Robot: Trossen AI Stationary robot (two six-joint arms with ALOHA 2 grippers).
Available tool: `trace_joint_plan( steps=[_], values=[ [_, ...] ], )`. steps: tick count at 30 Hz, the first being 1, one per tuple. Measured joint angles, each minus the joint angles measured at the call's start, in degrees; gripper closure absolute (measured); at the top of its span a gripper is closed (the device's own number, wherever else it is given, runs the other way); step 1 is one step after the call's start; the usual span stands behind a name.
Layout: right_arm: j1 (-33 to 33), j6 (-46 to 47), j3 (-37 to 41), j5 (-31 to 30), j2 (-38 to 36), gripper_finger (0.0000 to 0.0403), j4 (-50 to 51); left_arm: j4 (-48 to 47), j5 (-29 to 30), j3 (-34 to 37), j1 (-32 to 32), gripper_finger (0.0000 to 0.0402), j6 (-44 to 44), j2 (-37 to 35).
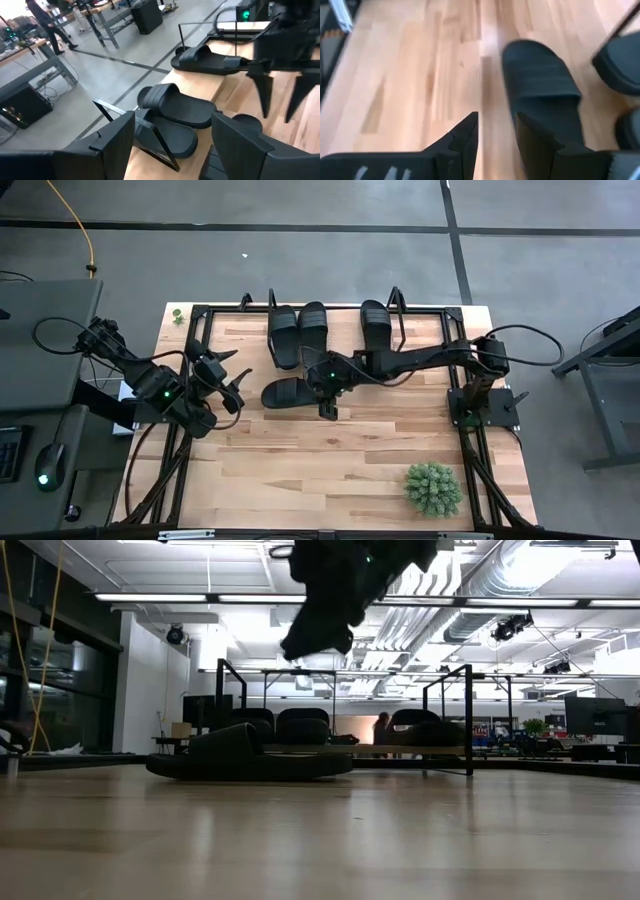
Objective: Pick and place slides into the shelf
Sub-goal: Put the black slipper on the shelf
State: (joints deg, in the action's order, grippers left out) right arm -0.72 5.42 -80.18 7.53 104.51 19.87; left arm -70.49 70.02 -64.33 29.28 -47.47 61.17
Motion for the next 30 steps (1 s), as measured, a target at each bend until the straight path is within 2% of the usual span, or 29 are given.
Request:
trace_joint_plan(
  steps=[4, 8, 14, 17, 24, 30],
  values=[
    [3.0, 2.1, 0.0, -2.8, 0.0, 0.0284, -3.1, -0.2, -0.8, 1.4, 0.0, 0.0156, -0.8, 0.0],
    [6.4, -0.2, 0.0, -7.2, 0.0, 0.0284, -3.9, 0.0, -3.1, 2.0, 0.0, 0.0156, -1.0, -0.3],
    [10.7, -6.8, 0.0, -19.5, 0.0, 0.0284, -3.2, 0.2, -7.0, 2.0, 0.9, 0.0156, -2.2, -0.3],
    [11.7, -8.4, 0.0, -24.8, 0.0, 0.0284, -3.2, 1.0, -7.2, 2.0, 3.0, 0.0156, -2.3, -0.1],
    [9.8, -12.7, 4.5, -25.1, 0.0, 0.0284, -8.6, 2.1, -3.7, 2.0, 9.0, 0.0156, -2.3, -0.1],
    [6.9, -19.0, 11.2, -27.0, 0.0, 0.0284, -14.5, 2.1, -2.1, 2.0, 10.1, 0.0156, -2.3, -0.2]
  ],
)
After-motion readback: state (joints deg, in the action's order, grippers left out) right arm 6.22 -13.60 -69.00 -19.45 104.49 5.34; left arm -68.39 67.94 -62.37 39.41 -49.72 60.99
